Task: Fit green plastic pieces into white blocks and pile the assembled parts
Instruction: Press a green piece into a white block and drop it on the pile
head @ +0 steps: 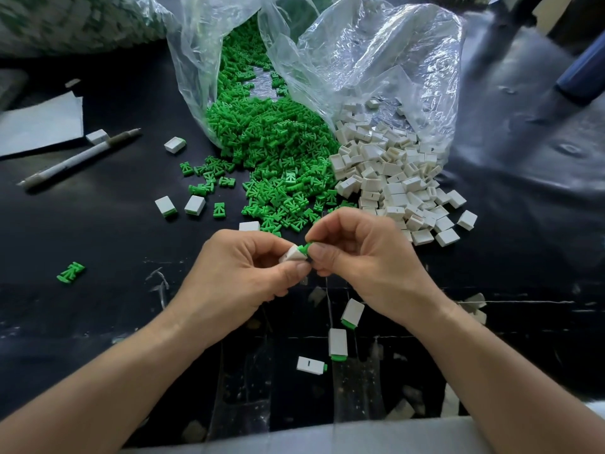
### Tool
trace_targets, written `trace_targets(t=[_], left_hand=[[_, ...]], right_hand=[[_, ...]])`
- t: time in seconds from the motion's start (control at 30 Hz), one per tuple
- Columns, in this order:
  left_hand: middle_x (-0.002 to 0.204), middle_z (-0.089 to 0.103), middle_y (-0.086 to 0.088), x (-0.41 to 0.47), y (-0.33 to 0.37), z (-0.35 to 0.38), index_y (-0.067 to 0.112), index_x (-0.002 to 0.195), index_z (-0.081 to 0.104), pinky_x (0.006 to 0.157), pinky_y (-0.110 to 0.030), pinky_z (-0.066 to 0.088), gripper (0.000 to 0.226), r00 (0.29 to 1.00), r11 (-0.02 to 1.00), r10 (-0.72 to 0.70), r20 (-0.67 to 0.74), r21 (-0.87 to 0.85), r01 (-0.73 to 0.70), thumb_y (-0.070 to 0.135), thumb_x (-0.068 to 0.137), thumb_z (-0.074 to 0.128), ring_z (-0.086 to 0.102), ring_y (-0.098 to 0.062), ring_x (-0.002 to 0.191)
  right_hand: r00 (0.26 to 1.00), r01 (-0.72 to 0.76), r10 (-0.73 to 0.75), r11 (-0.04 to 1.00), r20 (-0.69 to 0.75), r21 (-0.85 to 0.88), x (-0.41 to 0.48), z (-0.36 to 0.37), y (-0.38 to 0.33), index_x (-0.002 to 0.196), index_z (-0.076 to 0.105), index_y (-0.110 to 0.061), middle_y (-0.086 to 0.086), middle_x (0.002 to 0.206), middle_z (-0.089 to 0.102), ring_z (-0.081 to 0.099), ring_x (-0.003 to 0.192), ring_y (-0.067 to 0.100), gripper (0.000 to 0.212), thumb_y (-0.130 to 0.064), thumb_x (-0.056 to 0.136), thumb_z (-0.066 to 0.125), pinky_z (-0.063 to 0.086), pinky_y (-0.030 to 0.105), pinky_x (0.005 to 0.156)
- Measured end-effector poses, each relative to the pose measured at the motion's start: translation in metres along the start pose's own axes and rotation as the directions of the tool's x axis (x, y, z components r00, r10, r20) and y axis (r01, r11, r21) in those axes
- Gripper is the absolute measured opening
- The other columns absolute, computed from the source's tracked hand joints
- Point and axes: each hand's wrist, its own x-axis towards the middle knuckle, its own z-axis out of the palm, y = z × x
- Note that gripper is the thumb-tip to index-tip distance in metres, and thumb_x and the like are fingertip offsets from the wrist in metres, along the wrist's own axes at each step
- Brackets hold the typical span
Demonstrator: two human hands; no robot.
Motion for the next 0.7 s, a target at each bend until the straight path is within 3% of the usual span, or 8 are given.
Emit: trace_targets(t=[0.17, 0.27, 0.4, 0.6, 0.7], left_hand=[[0.066, 0.068, 0.001, 0.0005, -0.0039, 0.0002, 0.032, 0.080, 0.074, 0.056, -0.020, 0.048, 0.022, 1.000, 0.999, -0.003, 0.000, 0.043, 0.003, 0.043, 0.062, 0.067, 0.058, -0.005, 0.057], [0.070, 0.070, -0.006, 0.0016, -0.0056, 0.0003, 0.029, 0.080, 0.072, 0.052, -0.020, 0.051, 0.011, 0.999, 0.999, -0.023, 0.037, 0.029, 0.022, 0.019, 0.077, 0.068, 0.065, -0.010, 0.059], [0.067, 0.069, -0.007, 0.0021, -0.0043, -0.0003, 0.017, 0.076, 0.073, 0.050, -0.018, 0.050, 0.011, 0.998, 1.000, -0.029, 0.053, 0.011, 0.029, 0.010, 0.080, 0.066, 0.064, -0.009, 0.054], [0.064, 0.069, -0.003, 0.0015, -0.0030, 0.0013, 0.019, 0.075, 0.072, 0.050, -0.019, 0.050, 0.014, 0.998, 0.999, -0.029, 0.054, 0.021, 0.028, 0.009, 0.081, 0.065, 0.063, -0.009, 0.053], [0.062, 0.067, -0.005, 0.0010, -0.0029, 0.0001, 0.015, 0.074, 0.072, 0.048, -0.018, 0.049, 0.013, 0.997, 1.000, -0.026, 0.079, 0.015, 0.025, 0.008, 0.082, 0.064, 0.062, -0.009, 0.052]], right_hand=[[0.999, 0.039, -0.038, 0.990, 0.014, -0.137, -0.0008, -0.0042, 0.0025, 0.076, 0.060, -0.028, -0.007, 0.071, 0.062, 0.061, 0.066, 0.010, 0.026, -0.004, 0.079, 0.068, 0.056, 0.032, 0.067], [0.999, 0.040, -0.036, 0.985, 0.028, -0.166, -0.0015, -0.0038, 0.0040, 0.080, 0.058, -0.031, -0.007, 0.072, 0.060, 0.059, 0.068, 0.010, 0.025, -0.007, 0.081, 0.066, 0.055, 0.035, 0.068], [0.999, 0.015, -0.001, 0.961, 0.052, -0.277, -0.0023, -0.0032, 0.0053, 0.088, 0.065, -0.017, 0.001, 0.071, 0.063, 0.060, 0.065, 0.020, 0.006, -0.013, 0.087, 0.061, 0.052, 0.043, 0.065], [0.992, 0.107, -0.061, 0.874, 0.110, -0.474, -0.0025, -0.0038, 0.0022, 0.082, 0.060, -0.008, 0.002, 0.068, 0.058, 0.051, 0.066, 0.015, 0.018, -0.020, 0.093, 0.051, 0.042, 0.032, 0.062], [0.987, 0.131, -0.062, 0.849, 0.151, -0.512, -0.0030, -0.0034, 0.0014, 0.079, 0.056, -0.003, 0.006, 0.067, 0.057, 0.048, 0.065, 0.017, 0.023, -0.019, 0.094, 0.048, 0.039, 0.034, 0.062]])
